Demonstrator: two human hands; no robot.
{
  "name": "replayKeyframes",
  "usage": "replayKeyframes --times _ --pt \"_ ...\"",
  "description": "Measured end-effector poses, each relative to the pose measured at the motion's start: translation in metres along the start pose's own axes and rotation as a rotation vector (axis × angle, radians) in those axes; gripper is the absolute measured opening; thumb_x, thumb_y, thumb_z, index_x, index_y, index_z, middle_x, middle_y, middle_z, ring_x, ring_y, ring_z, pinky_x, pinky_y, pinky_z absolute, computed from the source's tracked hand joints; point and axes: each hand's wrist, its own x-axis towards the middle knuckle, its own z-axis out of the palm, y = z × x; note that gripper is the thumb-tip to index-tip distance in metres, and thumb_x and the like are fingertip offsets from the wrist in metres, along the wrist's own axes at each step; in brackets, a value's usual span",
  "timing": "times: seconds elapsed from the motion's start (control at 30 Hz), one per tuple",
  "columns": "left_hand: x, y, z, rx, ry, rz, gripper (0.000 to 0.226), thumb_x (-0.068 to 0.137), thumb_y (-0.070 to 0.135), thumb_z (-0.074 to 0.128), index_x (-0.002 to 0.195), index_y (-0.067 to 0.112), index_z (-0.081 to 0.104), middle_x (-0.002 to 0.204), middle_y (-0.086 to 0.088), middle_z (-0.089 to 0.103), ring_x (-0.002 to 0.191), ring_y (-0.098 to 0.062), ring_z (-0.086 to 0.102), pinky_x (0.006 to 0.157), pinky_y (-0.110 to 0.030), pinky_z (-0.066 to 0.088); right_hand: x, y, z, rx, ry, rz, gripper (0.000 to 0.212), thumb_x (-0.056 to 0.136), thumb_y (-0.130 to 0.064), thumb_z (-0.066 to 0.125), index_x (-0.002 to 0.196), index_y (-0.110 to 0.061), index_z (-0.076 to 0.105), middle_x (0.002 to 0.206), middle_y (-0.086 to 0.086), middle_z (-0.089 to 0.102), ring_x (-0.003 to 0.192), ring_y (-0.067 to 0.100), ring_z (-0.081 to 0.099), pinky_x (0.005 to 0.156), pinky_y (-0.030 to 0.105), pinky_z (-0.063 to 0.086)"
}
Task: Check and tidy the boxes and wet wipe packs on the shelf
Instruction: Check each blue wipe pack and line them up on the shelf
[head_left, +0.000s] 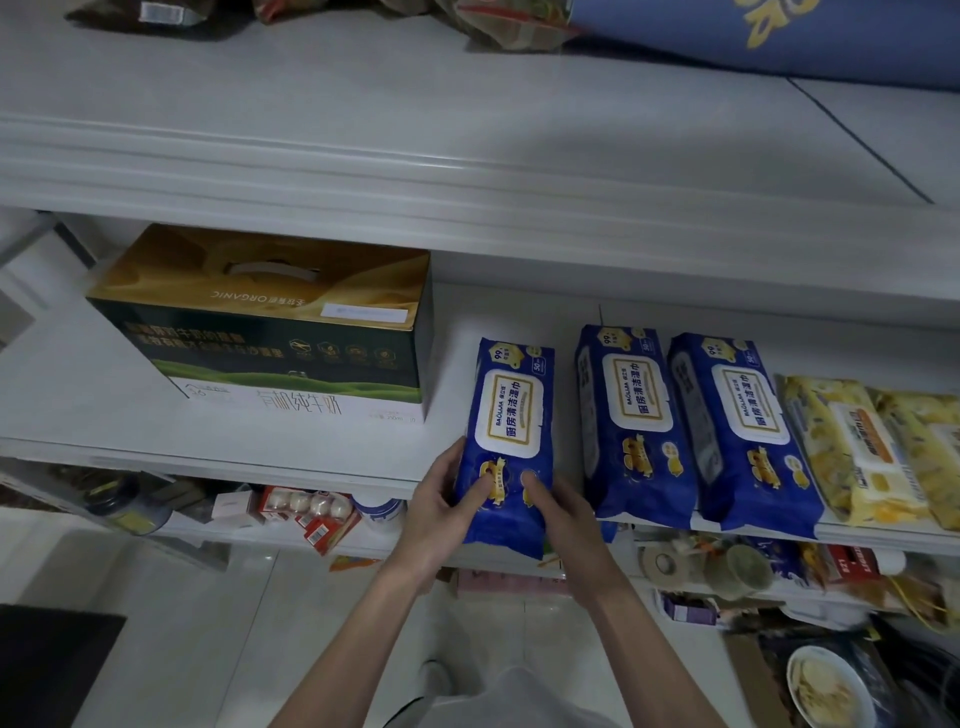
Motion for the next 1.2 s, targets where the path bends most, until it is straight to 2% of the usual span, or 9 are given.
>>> replayKeyframes --times 0.17,0.27,0.33,0.5,0.67,0.83,0.93,1.07,1.2 --pt "-0.011 -0.021 0.013 0.043 0.099 0.036 0.059 0.093 0.026 0.070 0.145 0.022 0.044 0.135 0.004 0.059 0.116 -0.007 0.061 0.075 -0.016 0.058 -0.010 0.015 0.009 -0.027 0.233 -0.086 0.038 0.099 -0.036 0.066 0.135 -0.026 0.060 0.128 0.000 0.072 0.112 0.018 0.072 0.085 0.034 0.063" --pt "-0.012 -0.028 0.012 0.110 0.107 0.085 0.055 0.093 0.023 0.069 0.143 0.020 0.046 0.130 0.006 0.061 0.113 -0.001 0.061 0.074 -0.014 0.057 -0.019 0.021 0.014 -0.009 0.243 -0.077 0.030 0.102 -0.028 0.064 0.131 -0.024 0.062 0.123 -0.002 0.073 0.105 0.010 0.073 0.072 0.021 0.060" --pt "-0.008 -0.026 0.010 0.129 0.088 0.097 0.053 0.094 0.023 0.068 0.143 0.022 0.047 0.127 0.011 0.062 0.111 0.002 0.062 0.075 -0.014 0.056 -0.017 0.021 0.016 -0.022 0.251 -0.081 0.030 0.103 -0.026 0.062 0.132 -0.021 0.062 0.122 -0.002 0.073 0.104 0.010 0.073 0.070 0.019 0.059" --pt "0.012 -0.009 0.010 0.141 0.049 0.119 0.044 0.097 0.025 0.064 0.136 0.034 0.047 0.123 0.018 0.062 0.106 0.010 0.063 0.080 -0.013 0.056 0.001 0.007 0.026 -0.049 0.256 -0.137 0.030 0.104 -0.028 0.061 0.134 -0.024 0.064 0.122 -0.004 0.075 0.105 0.010 0.074 0.089 0.033 0.060" --pt "0.036 0.011 0.013 0.242 0.065 0.152 0.046 0.100 0.029 0.059 0.144 0.027 0.046 0.125 0.011 0.059 0.109 -0.005 0.061 0.072 -0.004 0.050 0.028 -0.008 0.033 -0.070 0.288 -0.144 0.030 0.104 -0.029 0.060 0.133 -0.022 0.063 0.122 0.002 0.074 0.108 0.019 0.072 0.096 0.044 0.060" --pt "0.042 0.021 0.013 0.268 0.054 0.160 0.044 0.102 0.026 0.057 0.144 0.019 0.046 0.122 0.008 0.057 0.108 -0.010 0.058 0.065 0.000 0.047 0.036 -0.016 0.036 -0.148 0.308 -0.161 0.020 0.105 -0.031 0.058 0.124 -0.025 0.060 0.124 0.005 0.072 0.103 0.016 0.069 0.090 0.035 0.057" --pt "0.038 0.025 0.010 0.286 0.030 0.157 0.031 0.102 0.024 0.058 0.132 0.024 0.051 0.117 0.008 0.060 0.103 -0.009 0.060 0.068 -0.003 0.051 0.027 -0.023 0.033 -0.255 0.345 -0.210 0.029 0.105 -0.031 0.059 0.132 -0.020 0.059 0.122 -0.003 0.067 0.111 0.014 0.063 0.088 0.024 0.049" --pt "0.022 0.032 0.004 0.348 0.063 0.232 0.020 0.102 0.020 0.057 0.115 0.033 0.048 0.104 0.021 0.057 0.091 0.006 0.058 0.065 -0.005 0.050 0.004 -0.030 0.019 -0.330 0.391 -0.302 0.041 0.102 -0.027 0.063 0.141 -0.015 0.057 0.128 -0.005 0.063 0.118 0.011 0.060 0.072 0.002 0.046" --pt "0.006 0.036 0.005 0.501 0.087 0.309 0.033 0.101 0.030 0.056 0.133 0.023 0.054 0.129 0.011 0.052 0.111 -0.002 0.054 0.074 -0.008 0.050 -0.018 -0.035 -0.012 -0.391 0.408 -0.368 0.036 0.101 -0.021 0.064 0.137 -0.014 0.061 0.130 -0.001 0.064 0.111 0.010 0.063 0.075 0.001 0.047"
